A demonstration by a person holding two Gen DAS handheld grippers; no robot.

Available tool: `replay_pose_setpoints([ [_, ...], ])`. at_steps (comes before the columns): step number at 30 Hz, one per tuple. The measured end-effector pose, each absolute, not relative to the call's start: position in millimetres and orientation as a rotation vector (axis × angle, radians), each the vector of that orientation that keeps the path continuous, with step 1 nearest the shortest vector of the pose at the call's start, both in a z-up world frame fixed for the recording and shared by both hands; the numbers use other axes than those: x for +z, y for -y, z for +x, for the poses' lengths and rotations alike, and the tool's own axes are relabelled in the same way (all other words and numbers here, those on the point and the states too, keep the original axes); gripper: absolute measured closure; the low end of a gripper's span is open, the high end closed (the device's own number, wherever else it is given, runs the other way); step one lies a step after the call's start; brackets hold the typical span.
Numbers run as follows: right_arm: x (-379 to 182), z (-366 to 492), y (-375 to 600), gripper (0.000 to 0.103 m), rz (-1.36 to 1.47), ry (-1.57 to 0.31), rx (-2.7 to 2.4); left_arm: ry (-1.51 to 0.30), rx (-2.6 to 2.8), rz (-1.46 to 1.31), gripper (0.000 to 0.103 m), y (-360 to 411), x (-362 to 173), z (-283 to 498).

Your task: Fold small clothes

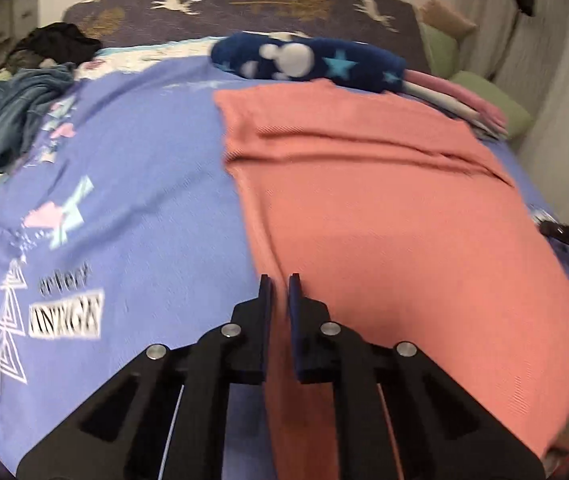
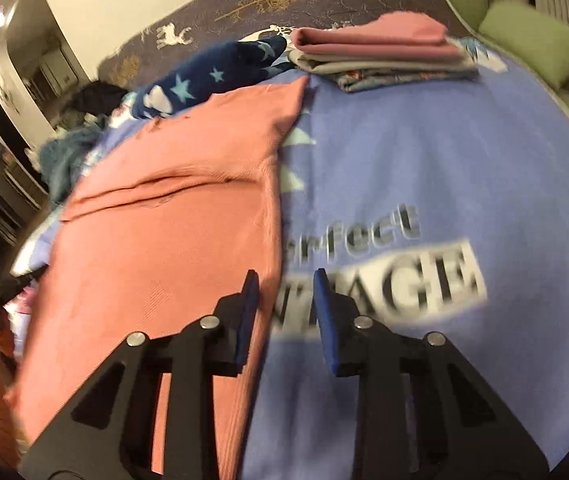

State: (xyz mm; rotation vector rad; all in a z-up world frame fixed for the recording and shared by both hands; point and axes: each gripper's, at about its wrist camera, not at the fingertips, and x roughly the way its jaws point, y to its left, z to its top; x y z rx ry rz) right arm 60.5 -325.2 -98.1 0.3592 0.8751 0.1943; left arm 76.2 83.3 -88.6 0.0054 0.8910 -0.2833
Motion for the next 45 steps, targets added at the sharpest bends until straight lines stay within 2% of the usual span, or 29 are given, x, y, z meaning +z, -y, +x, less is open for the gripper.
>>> replay_pose_setpoints([
  [3,-98,33,331,0.074,0.433,-0.88,0.267,-0.899,-0.301,-0.025,0.086,-94,-89,46],
  [7,-99,0,328,0.074,0.489,-0.899,0.356,-0.919,-0.337,-0.09,0.067,-105,-92,17],
  [10,-102,-22,322,0.072,0.495,-0.919,0.375,-0.912,-0.345,-0.047,0.059,-100,-93,-8],
  [15,-105,-63,321,0.069,0.569,-0.917,0.419,-0.911,-0.365,-0.049,0.058,-98,-94,-41],
  [16,-105,-66,320,0.067,0.578,-0.921,0.434,-0.907,-0.369,-0.055,0.066,-98,-93,-46],
  [17,-105,-70,316,0.067,0.575,-0.923,0.448,-0.898,-0.373,-0.058,0.093,-98,-93,-48],
  [18,-104,-73,311,0.068,0.555,-0.919,0.447,-0.891,-0.373,-0.06,0.1,-96,-93,-46],
  [19,-103,-74,309,0.09,0.541,-0.914,0.424,-0.889,-0.364,-0.065,0.1,-94,-92,-44],
  [20,-101,-73,309,0.1,0.559,-0.911,0.401,-0.878,-0.347,-0.065,0.101,-92,-89,-44],
  [25,-96,-83,321,0.1,0.553,-0.894,0.323,-0.854,-0.325,-0.066,0.1,-104,-85,-61],
  [27,-102,-86,319,0.098,0.556,-0.916,0.315,-0.86,-0.325,-0.097,0.1,-109,-89,-63],
  [28,-103,-88,320,0.097,0.575,-0.909,0.317,-0.855,-0.331,-0.127,0.097,-112,-90,-66],
  [29,-102,-90,322,0.089,0.603,-0.904,0.329,-0.854,-0.332,-0.145,0.093,-115,-90,-69],
  [30,-101,-95,324,0.084,0.629,-0.894,0.346,-0.851,-0.332,-0.157,0.082,-118,-90,-73],
  [31,-99,-99,325,0.073,0.632,-0.883,0.354,-0.849,-0.331,-0.166,0.065,-120,-90,-77],
  [32,-97,-104,326,0.067,0.623,-0.876,0.355,-0.846,-0.321,-0.164,0.059,-123,-91,-84],
  [33,-96,-111,326,0.066,0.608,-0.878,0.357,-0.846,-0.317,-0.156,0.057,-124,-91,-90],
  [38,-98,-133,324,0.062,0.586,-0.902,0.381,-0.847,-0.362,-0.195,0.052,-130,-99,-119],
  [43,-97,-147,312,0.056,0.557,-0.936,0.428,-0.828,-0.415,-0.278,0.052,-133,-103,-129],
  [44,-98,-147,307,0.055,0.549,-0.943,0.439,-0.824,-0.431,-0.303,0.055,-133,-103,-128],
  [45,-98,-148,304,0.055,0.536,-0.944,0.444,-0.821,-0.445,-0.323,0.065,-133,-104,-127],
])
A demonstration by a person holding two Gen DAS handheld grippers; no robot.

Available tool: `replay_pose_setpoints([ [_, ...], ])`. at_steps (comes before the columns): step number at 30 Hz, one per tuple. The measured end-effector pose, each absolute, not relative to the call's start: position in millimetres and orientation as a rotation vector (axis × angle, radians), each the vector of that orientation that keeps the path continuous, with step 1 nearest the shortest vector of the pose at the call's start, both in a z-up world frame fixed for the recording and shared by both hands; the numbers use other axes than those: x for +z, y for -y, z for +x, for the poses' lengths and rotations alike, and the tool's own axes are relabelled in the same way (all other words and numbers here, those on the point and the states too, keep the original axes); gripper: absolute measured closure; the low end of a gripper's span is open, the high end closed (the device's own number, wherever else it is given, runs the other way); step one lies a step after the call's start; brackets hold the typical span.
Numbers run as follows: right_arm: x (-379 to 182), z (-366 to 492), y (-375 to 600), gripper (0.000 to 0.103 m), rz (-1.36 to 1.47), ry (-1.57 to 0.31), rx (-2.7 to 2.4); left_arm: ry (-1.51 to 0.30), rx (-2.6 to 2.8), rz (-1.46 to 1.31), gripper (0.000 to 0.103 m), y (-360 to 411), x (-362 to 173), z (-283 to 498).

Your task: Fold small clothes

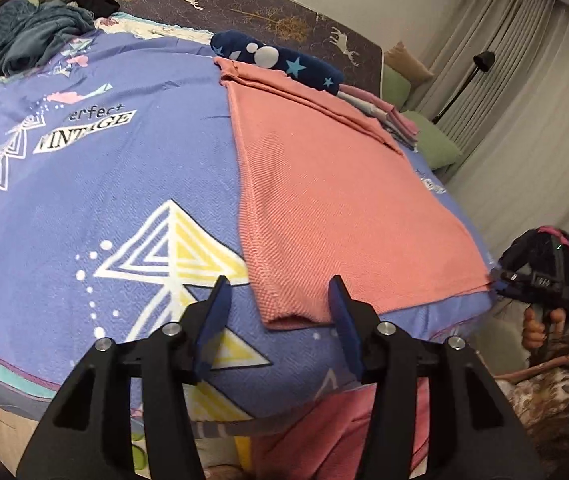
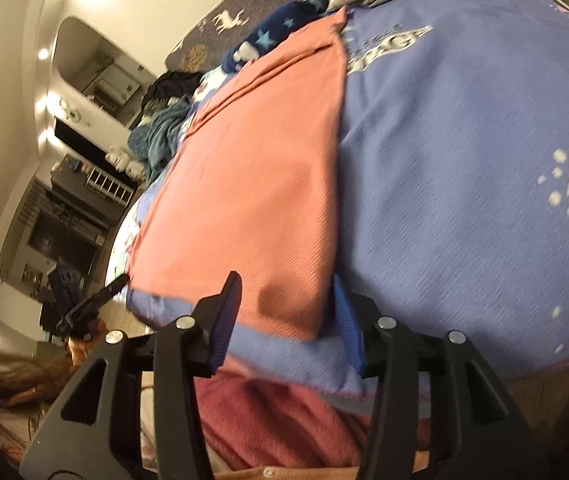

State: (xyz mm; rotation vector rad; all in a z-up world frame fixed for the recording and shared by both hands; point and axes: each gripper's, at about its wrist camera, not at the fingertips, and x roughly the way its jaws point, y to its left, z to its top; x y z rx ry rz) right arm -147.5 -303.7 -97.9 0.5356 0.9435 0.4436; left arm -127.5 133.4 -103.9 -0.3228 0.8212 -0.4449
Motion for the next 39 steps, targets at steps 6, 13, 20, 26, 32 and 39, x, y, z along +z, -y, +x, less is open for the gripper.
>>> replay_pose_setpoints([
  [6,-77,-150,307,0.096,0.638,-0.818,0.482,-0.731,-0.493,-0.532,0.099,-142,-85,-121],
  [13,-1,-167,320,0.096,0.654,-0.572,0.591,-0.451,-0.559,-0.475,0.1,-127,12,-141],
  [20,65,-222,331,0.096,0.57,-0.289,0.587,-0.271,-0.581,-0.419,0.099,-119,61,-192],
  [26,45,-188,334,0.095,0.596,-0.37,0.539,-0.371,-0.542,-0.432,0.099,-111,40,-158],
  [32,19,-147,337,0.095,0.628,-0.445,0.494,-0.45,-0.495,-0.455,0.099,-111,24,-121],
  [39,23,-99,331,0.094,0.57,-0.454,0.436,-0.48,-0.458,-0.429,0.099,-99,24,-70],
])
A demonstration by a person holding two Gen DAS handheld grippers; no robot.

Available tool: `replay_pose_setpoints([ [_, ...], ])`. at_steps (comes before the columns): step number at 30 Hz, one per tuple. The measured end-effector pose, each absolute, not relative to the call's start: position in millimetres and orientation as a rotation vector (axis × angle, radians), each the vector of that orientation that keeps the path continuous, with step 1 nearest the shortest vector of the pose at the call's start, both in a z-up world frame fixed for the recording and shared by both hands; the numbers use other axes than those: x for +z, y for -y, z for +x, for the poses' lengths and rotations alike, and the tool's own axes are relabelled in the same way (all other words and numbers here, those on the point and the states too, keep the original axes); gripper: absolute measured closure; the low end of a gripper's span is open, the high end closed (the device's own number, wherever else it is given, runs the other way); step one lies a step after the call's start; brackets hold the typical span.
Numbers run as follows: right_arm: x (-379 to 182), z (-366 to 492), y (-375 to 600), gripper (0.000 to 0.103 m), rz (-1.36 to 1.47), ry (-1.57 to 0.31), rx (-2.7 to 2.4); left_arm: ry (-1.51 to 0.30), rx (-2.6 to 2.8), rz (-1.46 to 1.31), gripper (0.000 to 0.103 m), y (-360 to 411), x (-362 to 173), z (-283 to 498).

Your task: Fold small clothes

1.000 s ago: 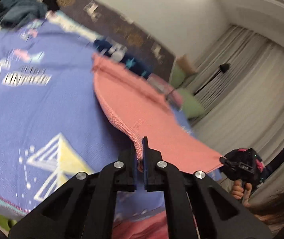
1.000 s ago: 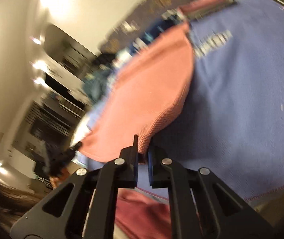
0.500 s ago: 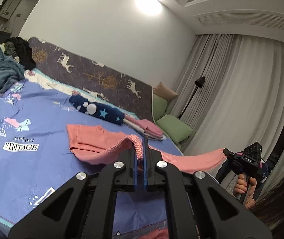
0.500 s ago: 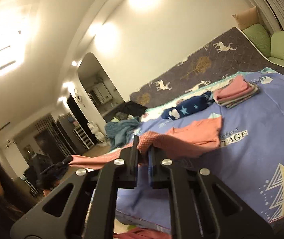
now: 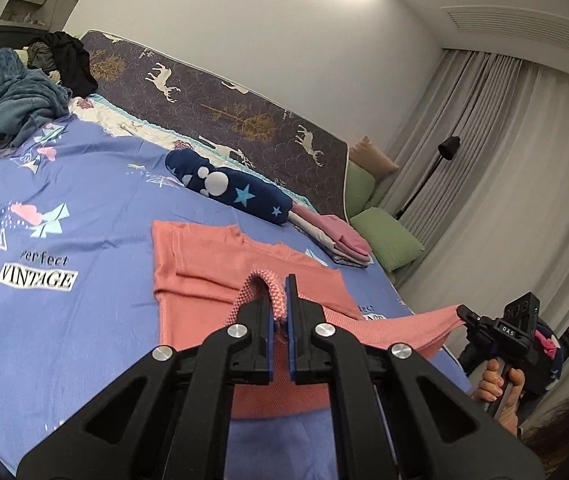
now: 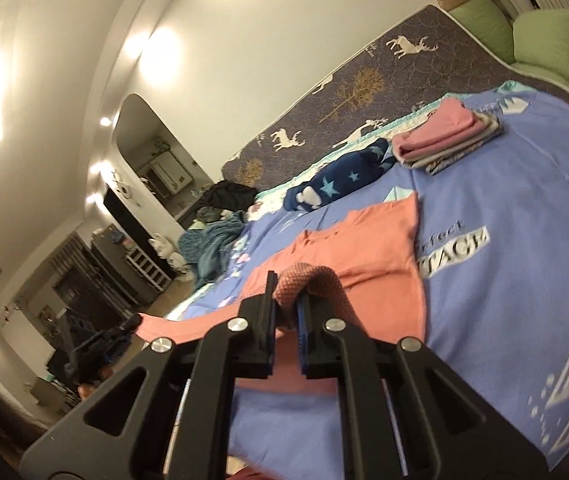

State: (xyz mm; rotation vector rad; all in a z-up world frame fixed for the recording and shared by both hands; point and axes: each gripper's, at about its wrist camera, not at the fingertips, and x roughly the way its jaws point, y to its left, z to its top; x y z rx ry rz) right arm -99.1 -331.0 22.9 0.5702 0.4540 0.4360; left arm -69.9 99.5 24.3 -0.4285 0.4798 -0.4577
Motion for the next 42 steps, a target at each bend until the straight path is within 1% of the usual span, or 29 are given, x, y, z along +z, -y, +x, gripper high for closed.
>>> replay_pose_setpoints([
  [9,15,6,321,0.094,0.469,-0.549,0.274,-0.528,-0.363,-0.37,0.099,-84,28,26],
  [19,2,108,321,0.094,0.422,-0.625,0.227,-0.569,-0.292,-0.279,0.099,-72,23,117],
  [24,-19,158,314,0.094,0.368,-0.695,0.182,-0.632,-0.247,-0.197,0.098,-62,-4,170],
  [25,-27,167,312,0.094,0.36,-0.714,0.171,-0.655,-0.231,-0.169,0.096,-59,-16,183],
  [28,-56,192,310,0.092,0.337,-0.791,0.158,-0.747,-0.19,-0.12,0.095,-55,-49,211],
  [30,-73,200,308,0.087,0.321,-0.838,0.16,-0.795,-0.168,-0.105,0.095,-54,-65,217],
  [31,-77,200,309,0.08,0.322,-0.848,0.166,-0.803,-0.164,-0.1,0.09,-54,-69,216],
  [32,-79,198,310,0.073,0.323,-0.847,0.18,-0.801,-0.165,-0.092,0.081,-54,-69,213],
  [33,-77,195,310,0.07,0.317,-0.84,0.189,-0.787,-0.156,-0.079,0.074,-56,-65,208],
  [34,-73,192,311,0.064,0.301,-0.829,0.196,-0.762,-0.138,-0.068,0.065,-57,-61,204],
  [35,-66,188,311,0.058,0.258,-0.808,0.196,-0.732,-0.122,-0.057,0.061,-59,-55,198],
  [36,-62,185,310,0.054,0.219,-0.793,0.19,-0.711,-0.119,-0.05,0.06,-61,-48,193],
  [38,-54,177,304,0.046,0.081,-0.769,0.181,-0.682,-0.128,-0.047,0.053,-68,-38,179],
  [40,-57,175,298,0.04,-0.042,-0.796,0.188,-0.67,-0.139,-0.006,0.049,-70,-34,164],
  [42,-68,174,289,0.04,-0.163,-0.825,0.19,-0.682,-0.15,0.058,0.047,-65,-37,158],
])
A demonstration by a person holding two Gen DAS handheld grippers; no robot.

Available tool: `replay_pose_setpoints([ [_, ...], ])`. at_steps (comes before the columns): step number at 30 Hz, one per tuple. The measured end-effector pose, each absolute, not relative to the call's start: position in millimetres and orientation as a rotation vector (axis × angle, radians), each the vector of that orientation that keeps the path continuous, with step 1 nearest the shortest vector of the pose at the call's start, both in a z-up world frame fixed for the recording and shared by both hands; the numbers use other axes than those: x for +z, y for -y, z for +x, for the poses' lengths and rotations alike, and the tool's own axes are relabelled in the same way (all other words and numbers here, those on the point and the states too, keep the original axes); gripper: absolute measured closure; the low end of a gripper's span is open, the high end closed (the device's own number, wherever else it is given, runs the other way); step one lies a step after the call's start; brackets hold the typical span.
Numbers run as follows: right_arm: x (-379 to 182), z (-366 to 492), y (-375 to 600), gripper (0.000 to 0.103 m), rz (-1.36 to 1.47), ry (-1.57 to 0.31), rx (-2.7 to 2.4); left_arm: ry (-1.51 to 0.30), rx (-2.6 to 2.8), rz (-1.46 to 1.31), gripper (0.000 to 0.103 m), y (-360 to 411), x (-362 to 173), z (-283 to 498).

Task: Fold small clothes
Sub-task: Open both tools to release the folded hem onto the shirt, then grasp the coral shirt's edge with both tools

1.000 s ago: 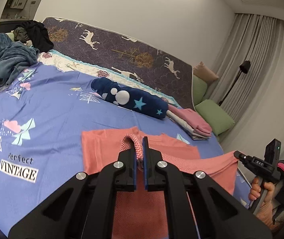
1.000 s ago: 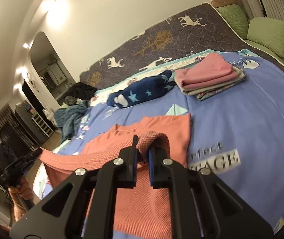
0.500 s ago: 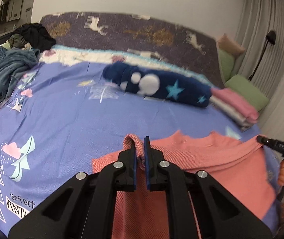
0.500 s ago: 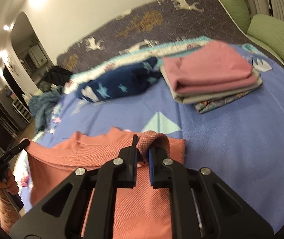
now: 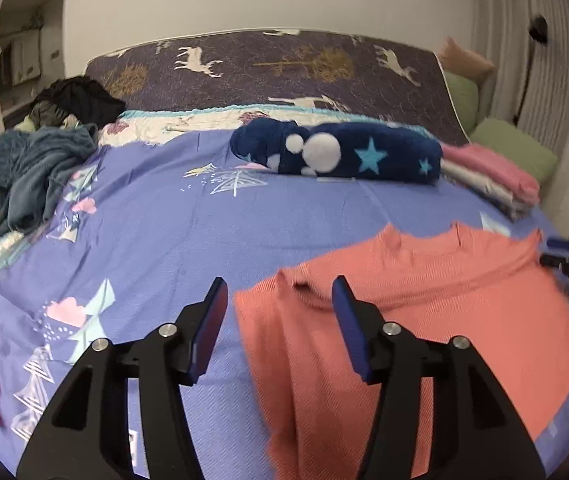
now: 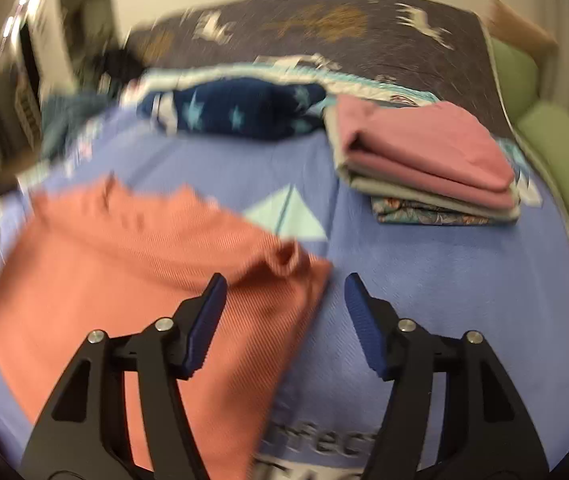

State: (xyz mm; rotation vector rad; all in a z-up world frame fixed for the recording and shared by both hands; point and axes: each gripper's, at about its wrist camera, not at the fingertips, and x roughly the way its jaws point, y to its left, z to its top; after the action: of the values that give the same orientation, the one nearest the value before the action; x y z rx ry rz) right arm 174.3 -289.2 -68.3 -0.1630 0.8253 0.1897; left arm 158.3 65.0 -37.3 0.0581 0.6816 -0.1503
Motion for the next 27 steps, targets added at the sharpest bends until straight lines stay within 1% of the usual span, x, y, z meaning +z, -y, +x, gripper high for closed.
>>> replay_pose_setpoints([
  [4,-88,180,277,0.04,-0.317,-0.839,0.194,-0.768,-0.142,0.272,0.047,-47,-66,162],
  [6,-86,190,278,0.04,-0.305,-0.826,0.204,-0.792,-0.127,0.377,0.046,-36,-80,171],
  [9,-83,209,284,0.04,-0.24,-0.828,0.204,-0.748,-0.129,0.461,0.046,-25,-81,187],
  [10,-83,216,287,0.048,-0.215,-0.828,0.204,-0.734,-0.122,0.472,0.046,-24,-79,198],
  [11,-82,222,289,0.068,-0.181,-0.832,0.213,-0.727,-0.112,0.461,0.046,-24,-77,208],
  [12,-81,228,295,0.082,-0.115,-0.84,0.234,-0.732,-0.105,0.434,0.046,-27,-76,218],
  [13,-80,231,301,0.1,-0.05,-0.843,0.252,-0.75,-0.111,0.38,0.062,-33,-74,229],
  [14,-77,232,307,0.1,0.013,-0.837,0.274,-0.769,-0.131,0.324,0.093,-37,-74,235],
  [15,-75,230,314,0.1,0.074,-0.822,0.298,-0.797,-0.159,0.272,0.1,-42,-75,239],
  [19,-75,229,328,0.1,0.179,-0.828,0.333,-0.826,-0.25,0.13,0.1,-55,-81,238],
  [21,-77,232,332,0.095,0.201,-0.842,0.329,-0.85,-0.268,0.086,0.095,-58,-85,240],
  [22,-78,233,332,0.09,0.209,-0.847,0.322,-0.856,-0.265,0.066,0.084,-61,-86,243],
  [23,-80,235,333,0.078,0.22,-0.855,0.324,-0.86,-0.253,0.053,0.075,-62,-87,245],
  [24,-81,238,333,0.07,0.242,-0.867,0.335,-0.867,-0.239,0.036,0.074,-64,-88,249],
  [25,-83,241,332,0.065,0.252,-0.875,0.341,-0.874,-0.241,0.017,0.073,-66,-88,252],
  [27,-86,244,329,0.065,0.256,-0.893,0.341,-0.888,-0.236,-0.026,0.071,-71,-89,256],
])
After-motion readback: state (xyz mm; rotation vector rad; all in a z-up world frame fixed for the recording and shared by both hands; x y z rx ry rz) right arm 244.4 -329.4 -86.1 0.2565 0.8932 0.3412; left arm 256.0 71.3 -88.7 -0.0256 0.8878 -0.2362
